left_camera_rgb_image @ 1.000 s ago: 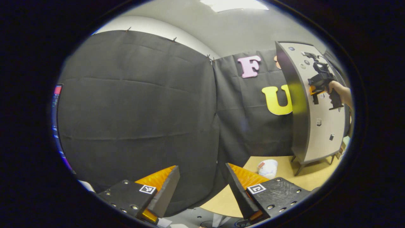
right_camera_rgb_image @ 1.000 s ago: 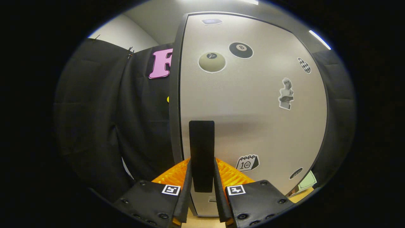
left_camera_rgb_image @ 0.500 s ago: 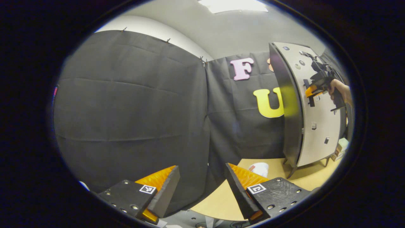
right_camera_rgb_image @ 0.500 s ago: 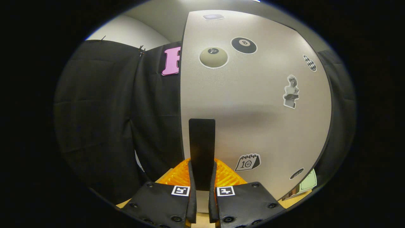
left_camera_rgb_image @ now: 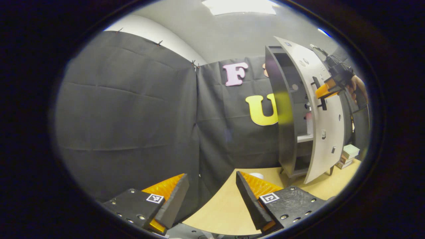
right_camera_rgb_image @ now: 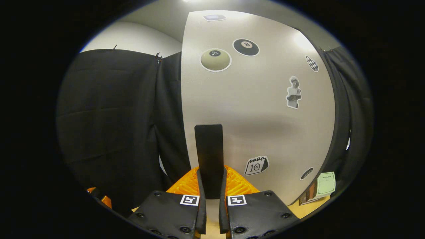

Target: Open the cabinet door with the right hand, grasp the bottle in the cabinet with the left hand and place it on the coaster, then close the cabinet door with the right hand.

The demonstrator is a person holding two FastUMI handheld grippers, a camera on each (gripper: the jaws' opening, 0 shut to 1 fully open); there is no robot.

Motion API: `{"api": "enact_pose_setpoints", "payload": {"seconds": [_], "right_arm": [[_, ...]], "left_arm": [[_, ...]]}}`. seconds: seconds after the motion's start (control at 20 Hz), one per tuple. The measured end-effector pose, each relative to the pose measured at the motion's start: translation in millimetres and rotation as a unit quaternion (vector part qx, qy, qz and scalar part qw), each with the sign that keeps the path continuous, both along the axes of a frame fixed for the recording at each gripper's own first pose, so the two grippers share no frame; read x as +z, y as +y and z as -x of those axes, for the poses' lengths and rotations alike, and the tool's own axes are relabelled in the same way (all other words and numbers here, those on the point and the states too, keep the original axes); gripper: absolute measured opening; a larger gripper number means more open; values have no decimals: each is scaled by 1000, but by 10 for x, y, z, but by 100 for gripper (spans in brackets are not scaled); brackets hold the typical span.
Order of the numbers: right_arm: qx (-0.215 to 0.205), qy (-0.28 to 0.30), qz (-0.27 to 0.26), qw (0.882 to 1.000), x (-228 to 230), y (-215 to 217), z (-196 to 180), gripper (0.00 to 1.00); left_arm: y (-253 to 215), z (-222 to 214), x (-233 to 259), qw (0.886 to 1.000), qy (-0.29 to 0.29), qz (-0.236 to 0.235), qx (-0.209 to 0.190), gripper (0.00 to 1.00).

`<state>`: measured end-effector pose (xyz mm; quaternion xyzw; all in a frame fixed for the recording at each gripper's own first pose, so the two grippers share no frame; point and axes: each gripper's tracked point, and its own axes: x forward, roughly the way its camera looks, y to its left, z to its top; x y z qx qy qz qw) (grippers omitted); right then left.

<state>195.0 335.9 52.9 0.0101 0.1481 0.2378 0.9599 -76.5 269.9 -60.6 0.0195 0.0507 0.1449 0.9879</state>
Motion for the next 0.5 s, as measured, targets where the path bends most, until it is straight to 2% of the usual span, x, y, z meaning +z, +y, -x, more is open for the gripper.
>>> {"api": "enact_pose_setpoints", "payload": {"seconds": [0.3, 0.5], "right_arm": [[16, -3, -16, 1000, 23, -105, 42, 17], [44, 4, -30, 999, 27, -184, 8, 15]], "left_arm": [[-501, -453, -31, 998, 1, 3, -62, 87], [-1140, -688, -18, 994, 0, 16, -104, 87]]}}
